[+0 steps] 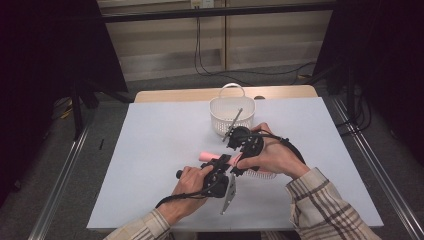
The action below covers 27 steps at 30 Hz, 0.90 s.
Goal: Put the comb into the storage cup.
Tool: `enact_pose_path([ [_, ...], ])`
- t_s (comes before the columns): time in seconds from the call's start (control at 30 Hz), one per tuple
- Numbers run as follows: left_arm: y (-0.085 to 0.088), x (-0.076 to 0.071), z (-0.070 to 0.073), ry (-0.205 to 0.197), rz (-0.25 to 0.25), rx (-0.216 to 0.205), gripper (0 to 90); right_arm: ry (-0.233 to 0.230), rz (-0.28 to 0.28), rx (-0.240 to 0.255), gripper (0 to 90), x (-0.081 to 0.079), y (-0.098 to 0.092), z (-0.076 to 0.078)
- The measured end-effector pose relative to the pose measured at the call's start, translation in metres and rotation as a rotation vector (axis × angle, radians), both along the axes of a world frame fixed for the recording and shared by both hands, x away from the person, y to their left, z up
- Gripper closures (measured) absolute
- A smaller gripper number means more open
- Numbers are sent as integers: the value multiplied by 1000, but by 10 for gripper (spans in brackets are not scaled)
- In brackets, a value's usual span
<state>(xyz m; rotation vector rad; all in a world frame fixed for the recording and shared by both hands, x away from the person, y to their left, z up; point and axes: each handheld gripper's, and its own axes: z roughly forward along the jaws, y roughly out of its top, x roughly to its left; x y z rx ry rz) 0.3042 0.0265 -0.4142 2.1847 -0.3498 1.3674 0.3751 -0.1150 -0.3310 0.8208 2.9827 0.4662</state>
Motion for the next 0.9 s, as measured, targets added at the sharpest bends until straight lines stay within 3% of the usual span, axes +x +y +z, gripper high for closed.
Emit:
enact_pose_path([
  [0.1, -1, -1, -1, -22, 5, 14, 762, -1, -3, 0, 203, 0, 1, 0],
  [0.3, -2, -2, -2, -26, 22, 9, 778, -4, -5, -2, 203, 1, 6, -2],
  [0.67, 1, 1, -1, 5, 39, -16, 796, 1, -8, -3, 203, 3, 11, -4],
  [0.73, 1, 1, -2, -11, 43, -24, 797, 3, -10, 0, 202, 4, 11, -4],
  [0.77, 1, 1, -1, 2, 46, -25, 799, 6, -12, 6, 202, 5, 10, -4],
  [0.8, 0, 2, -3, 10, 34, -53, 799, 9, -15, 15, 202, 5, 9, -4],
  [0.87, 0, 1, -2, 11, 43, -19, 801, 11, -14, 13, 201, 5, 9, -6],
  [0.9, -1, 2, -5, 28, 34, -42, 803, 14, -15, 9, 201, 5, 10, -6],
])
